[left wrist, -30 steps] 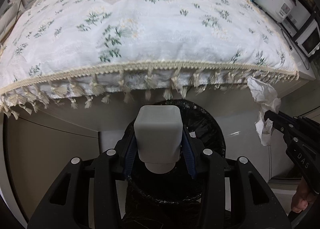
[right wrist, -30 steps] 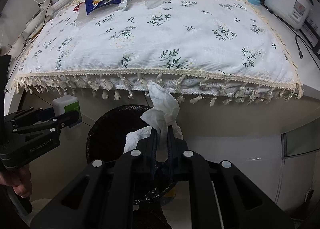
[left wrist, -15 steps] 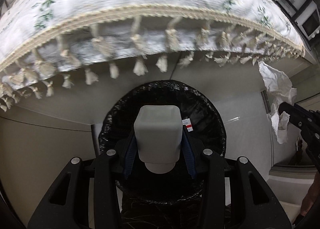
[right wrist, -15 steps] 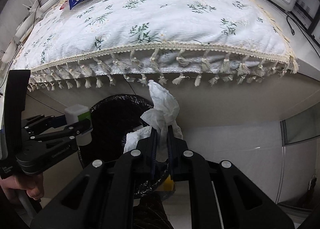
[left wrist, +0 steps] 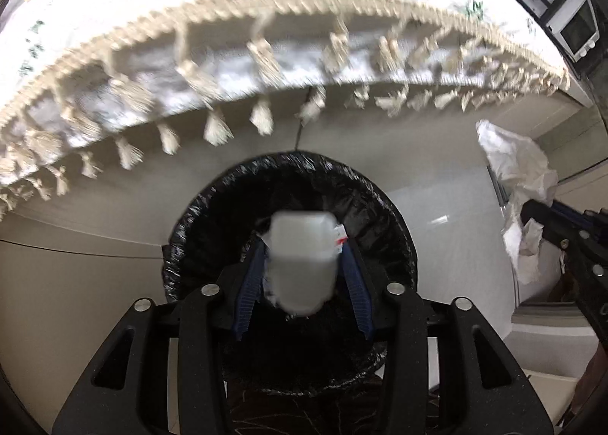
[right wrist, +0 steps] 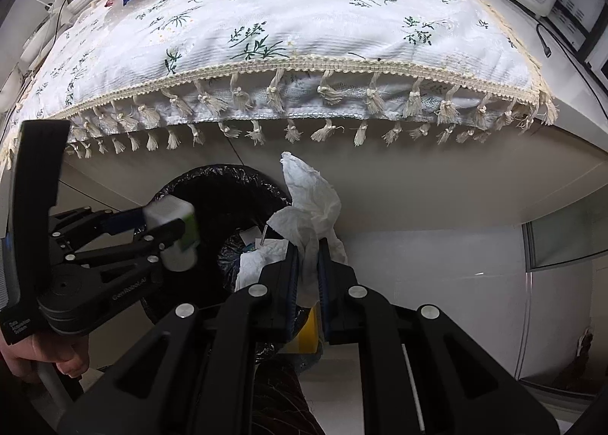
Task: Collect trash
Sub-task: 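Open left tool over the bin to drop the pill bottle while right tool drops the tissue, then raise both tools from the bin back over the table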
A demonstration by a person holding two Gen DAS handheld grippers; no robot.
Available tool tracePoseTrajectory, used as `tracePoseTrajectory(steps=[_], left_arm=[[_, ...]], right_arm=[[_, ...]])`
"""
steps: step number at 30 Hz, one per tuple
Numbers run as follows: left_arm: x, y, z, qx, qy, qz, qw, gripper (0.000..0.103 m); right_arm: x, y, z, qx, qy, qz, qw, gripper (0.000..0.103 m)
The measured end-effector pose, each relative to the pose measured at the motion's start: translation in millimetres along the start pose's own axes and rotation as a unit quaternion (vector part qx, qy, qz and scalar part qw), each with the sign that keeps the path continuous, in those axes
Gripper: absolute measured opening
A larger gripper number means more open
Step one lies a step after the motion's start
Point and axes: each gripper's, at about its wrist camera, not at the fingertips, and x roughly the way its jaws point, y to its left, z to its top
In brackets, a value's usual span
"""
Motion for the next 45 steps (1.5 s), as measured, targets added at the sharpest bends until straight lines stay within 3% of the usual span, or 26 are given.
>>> tracePoseTrajectory(steps=[4,6,10,16,35,39,45], left_arm=[[-15,12,-1,-0.013,-0.012,0.002,0.9998,0.058],[-23,19,-2,-0.020,-0.020,0.010,0.9995,0.070],[-36,35,-5,-0.039,-0.029,0.012,0.9987,0.074],[-52,58,-6,-0.067,-0.051,0.017,0.9963,0.095],[-66,112,-18,-0.104,-0.045,0.035,0.9930,0.097],[-66,115,-18,-0.099,-0.042,0.040,0.9933,0.097],[-65,118,-15,-0.094,-0.043,0.042,0.9938,0.097]], right_arm=[[10,12,1,-0.005,0.008,0.007,1.000,0.009],[14,17,1,-0.010,0.012,0.010,1.000,0.009],[22,35,6,-0.022,0.018,0.018,0.999,0.009],[31,60,16,-0.041,0.022,0.027,0.999,0.009],[69,133,43,-0.063,0.044,0.046,0.996,0.012],[74,148,41,-0.062,0.046,0.043,0.996,0.022],[63,131,41,-0.055,0.032,0.041,0.997,0.058]])
